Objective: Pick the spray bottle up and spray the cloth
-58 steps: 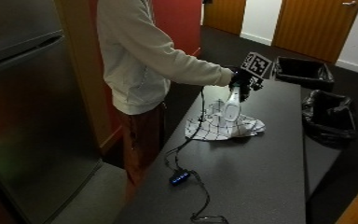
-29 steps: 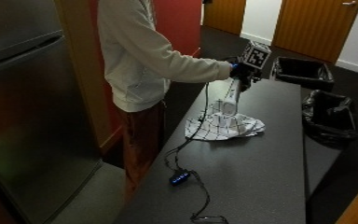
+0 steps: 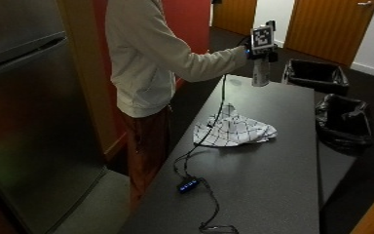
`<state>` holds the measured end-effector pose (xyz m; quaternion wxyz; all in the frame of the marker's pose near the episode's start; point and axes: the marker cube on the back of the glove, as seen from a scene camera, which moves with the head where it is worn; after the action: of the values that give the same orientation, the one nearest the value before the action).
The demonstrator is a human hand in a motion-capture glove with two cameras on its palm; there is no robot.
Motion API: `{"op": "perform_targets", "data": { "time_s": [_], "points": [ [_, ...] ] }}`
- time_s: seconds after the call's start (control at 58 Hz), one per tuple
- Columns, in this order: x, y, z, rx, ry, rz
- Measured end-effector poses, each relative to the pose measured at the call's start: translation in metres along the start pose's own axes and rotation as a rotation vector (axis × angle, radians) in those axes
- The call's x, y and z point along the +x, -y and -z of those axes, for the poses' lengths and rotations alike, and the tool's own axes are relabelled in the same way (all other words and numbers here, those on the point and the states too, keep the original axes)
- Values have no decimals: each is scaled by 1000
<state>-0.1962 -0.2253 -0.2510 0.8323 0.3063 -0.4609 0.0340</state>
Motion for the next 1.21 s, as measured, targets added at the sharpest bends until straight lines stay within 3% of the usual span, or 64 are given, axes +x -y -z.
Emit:
{"op": "perform_targets", "data": {
  "time_s": [0.052,0.19,0.327,0.551,0.672,0.81,0.913,1.034,1.103,1.137,1.206],
  "points": [
    [-1,-3,-10,10,146,-20],
    [57,-20,-53,-94,75,-64],
    [87,5,-105,58,98,-101],
    [143,-26,-176,-201,29,-161],
    [173,13,-226,58,14,-202],
    [181,-10,-242,-180,28,-199],
    [212,32,-260,96,-102,-189],
    [208,40,-284,22,-18,-164],
    [197,4,-261,-297,28,-135],
    [193,-4,-248,-366,46,-125],
    [195,10,-233,-271,33,-101]
  ]
}}
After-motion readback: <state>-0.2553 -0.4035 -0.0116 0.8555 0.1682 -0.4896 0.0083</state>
